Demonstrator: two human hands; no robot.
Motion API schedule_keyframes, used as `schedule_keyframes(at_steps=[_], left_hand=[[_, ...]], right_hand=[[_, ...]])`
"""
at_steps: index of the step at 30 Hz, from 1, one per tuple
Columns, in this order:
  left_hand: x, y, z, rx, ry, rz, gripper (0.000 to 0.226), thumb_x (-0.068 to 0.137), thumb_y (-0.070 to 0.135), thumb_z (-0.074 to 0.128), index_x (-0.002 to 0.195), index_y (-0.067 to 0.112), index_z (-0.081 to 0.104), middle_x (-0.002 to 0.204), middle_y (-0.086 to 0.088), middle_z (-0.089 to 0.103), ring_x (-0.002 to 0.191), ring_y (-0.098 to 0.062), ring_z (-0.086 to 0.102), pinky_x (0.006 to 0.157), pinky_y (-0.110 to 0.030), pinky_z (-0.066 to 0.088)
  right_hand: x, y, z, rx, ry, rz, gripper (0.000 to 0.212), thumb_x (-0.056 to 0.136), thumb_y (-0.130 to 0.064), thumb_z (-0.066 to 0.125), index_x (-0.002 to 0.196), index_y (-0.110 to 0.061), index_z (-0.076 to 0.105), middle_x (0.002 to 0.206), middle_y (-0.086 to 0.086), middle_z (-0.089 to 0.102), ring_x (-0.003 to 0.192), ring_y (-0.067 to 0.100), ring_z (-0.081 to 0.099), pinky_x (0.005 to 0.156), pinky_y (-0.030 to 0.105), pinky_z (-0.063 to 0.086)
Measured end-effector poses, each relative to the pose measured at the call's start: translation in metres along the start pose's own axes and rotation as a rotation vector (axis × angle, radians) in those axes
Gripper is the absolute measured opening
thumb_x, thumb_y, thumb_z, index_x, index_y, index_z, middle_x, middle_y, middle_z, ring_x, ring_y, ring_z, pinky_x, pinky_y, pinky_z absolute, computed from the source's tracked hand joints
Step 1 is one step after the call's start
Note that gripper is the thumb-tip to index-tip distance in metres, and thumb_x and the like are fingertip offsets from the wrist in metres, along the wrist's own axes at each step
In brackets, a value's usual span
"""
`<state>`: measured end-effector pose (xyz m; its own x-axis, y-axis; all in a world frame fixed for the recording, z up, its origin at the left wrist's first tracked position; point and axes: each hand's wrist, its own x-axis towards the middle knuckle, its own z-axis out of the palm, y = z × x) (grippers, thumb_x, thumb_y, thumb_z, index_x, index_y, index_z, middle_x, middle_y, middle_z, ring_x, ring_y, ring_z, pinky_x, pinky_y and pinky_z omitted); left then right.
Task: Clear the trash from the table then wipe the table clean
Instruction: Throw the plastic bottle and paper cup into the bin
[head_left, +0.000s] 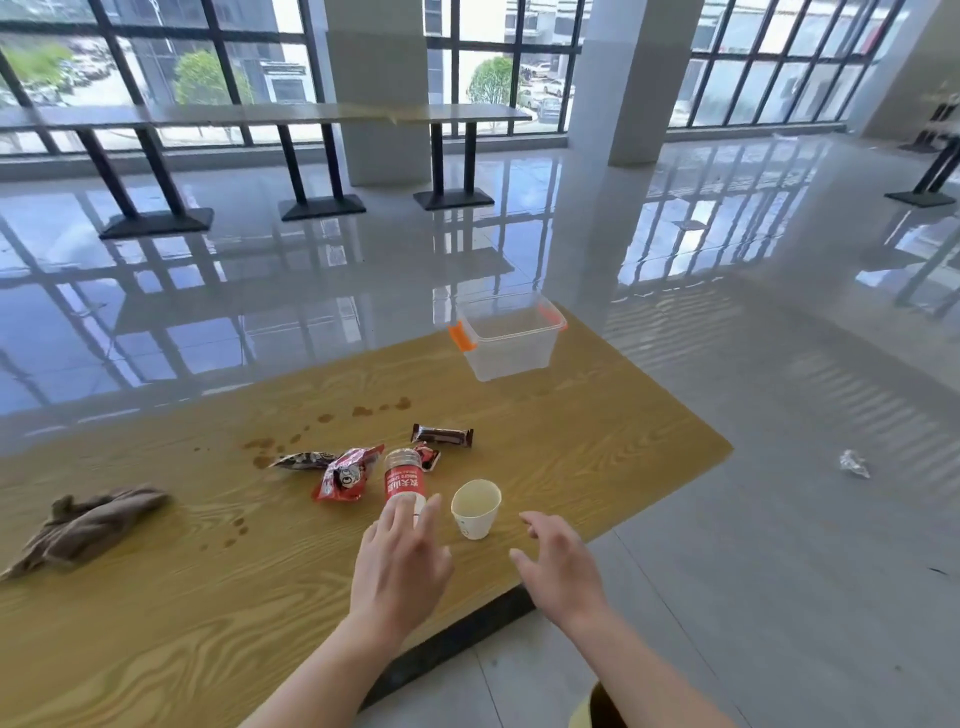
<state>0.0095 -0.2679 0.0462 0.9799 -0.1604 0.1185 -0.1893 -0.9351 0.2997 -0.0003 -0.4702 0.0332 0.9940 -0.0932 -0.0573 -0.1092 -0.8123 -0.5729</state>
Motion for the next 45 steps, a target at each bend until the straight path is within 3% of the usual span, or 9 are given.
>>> schedule_keyframes(at_steps=[5,10,15,22,25,29,34,45], left_hand=[[0.019,-0.023,0.005,0.01,-0.033,-0.058,0.059,0.089,0.035,0.056,0.143,0.016,0.043,0.139,-0.011,0.051,0.13,-0.028,0.047,0.095,-0.041,0.048],[0.038,-0.041,0.021,-0.024,-0.131,-0.156,0.063,0.091,0.04,0.048,0.148,0.02,0.032,0.132,-0.005,0.049,0.12,-0.023,0.048,0.086,-0.034,0.049],[0.059,-0.05,0.04,-0.178,-0.235,-0.336,0.062,0.089,0.042,0.051,0.143,0.021,0.028,0.116,-0.005,0.046,0.1,-0.024,0.05,0.079,-0.035,0.048],[0.087,-0.055,0.061,-0.257,-0.29,-0.42,0.072,0.085,0.045,0.064,0.141,0.024,0.025,0.123,-0.007,0.043,0.107,-0.027,0.052,0.079,-0.035,0.047],[0.089,-0.056,0.067,-0.271,-0.291,-0.415,0.076,0.083,0.038,0.066,0.143,0.024,0.022,0.121,-0.006,0.041,0.104,-0.027,0.053,0.078,-0.035,0.048],[0.085,-0.057,0.071,-0.295,-0.264,-0.42,0.082,0.078,0.032,0.066,0.145,0.027,0.02,0.113,-0.003,0.038,0.096,-0.026,0.053,0.071,-0.033,0.045],[0.077,-0.06,0.069,-0.295,-0.248,-0.395,0.079,0.073,0.033,0.069,0.139,0.03,0.025,0.104,0.001,0.035,0.088,-0.022,0.048,0.069,-0.034,0.045],[0.067,-0.032,0.049,-0.335,-0.195,-0.307,0.083,0.07,0.031,0.07,0.139,0.034,0.025,0.107,0.002,0.038,0.089,-0.022,0.052,0.071,-0.036,0.048]], right_hand=[[0.032,-0.026,0.011,-0.033,-0.013,-0.037,0.051,0.089,-0.029,0.068,0.137,-0.02,0.053,0.123,0.002,0.059,0.112,0.019,0.055,0.09,0.029,0.046],[0.059,-0.038,0.027,-0.088,-0.062,-0.049,0.053,0.087,-0.033,0.071,0.135,-0.022,0.052,0.131,0.002,0.052,0.12,0.022,0.046,0.098,0.033,0.043],[0.083,-0.043,0.041,-0.201,-0.149,-0.057,0.066,0.087,-0.036,0.07,0.145,-0.029,0.039,0.153,0.002,0.03,0.136,0.028,0.028,0.109,0.039,0.037],[0.107,-0.044,0.054,-0.318,-0.32,-0.025,0.078,0.089,-0.033,0.068,0.149,-0.048,0.021,0.162,-0.001,0.008,0.145,0.031,0.013,0.118,0.045,0.027],[0.112,-0.043,0.06,-0.307,-0.332,-0.023,0.073,0.09,-0.028,0.067,0.148,-0.045,0.027,0.159,0.0,0.017,0.142,0.03,0.019,0.116,0.044,0.029],[0.112,-0.038,0.065,-0.274,-0.283,-0.037,0.058,0.089,-0.025,0.065,0.142,-0.034,0.041,0.141,0.003,0.038,0.126,0.027,0.036,0.103,0.04,0.041],[0.106,-0.031,0.06,-0.234,-0.246,-0.021,0.057,0.087,-0.024,0.066,0.14,-0.03,0.044,0.13,0.005,0.043,0.117,0.025,0.04,0.097,0.037,0.042],[0.08,-0.005,0.029,-0.216,-0.15,0.003,0.058,0.085,-0.031,0.07,0.138,-0.032,0.046,0.127,0.002,0.046,0.115,0.024,0.043,0.092,0.033,0.043]])
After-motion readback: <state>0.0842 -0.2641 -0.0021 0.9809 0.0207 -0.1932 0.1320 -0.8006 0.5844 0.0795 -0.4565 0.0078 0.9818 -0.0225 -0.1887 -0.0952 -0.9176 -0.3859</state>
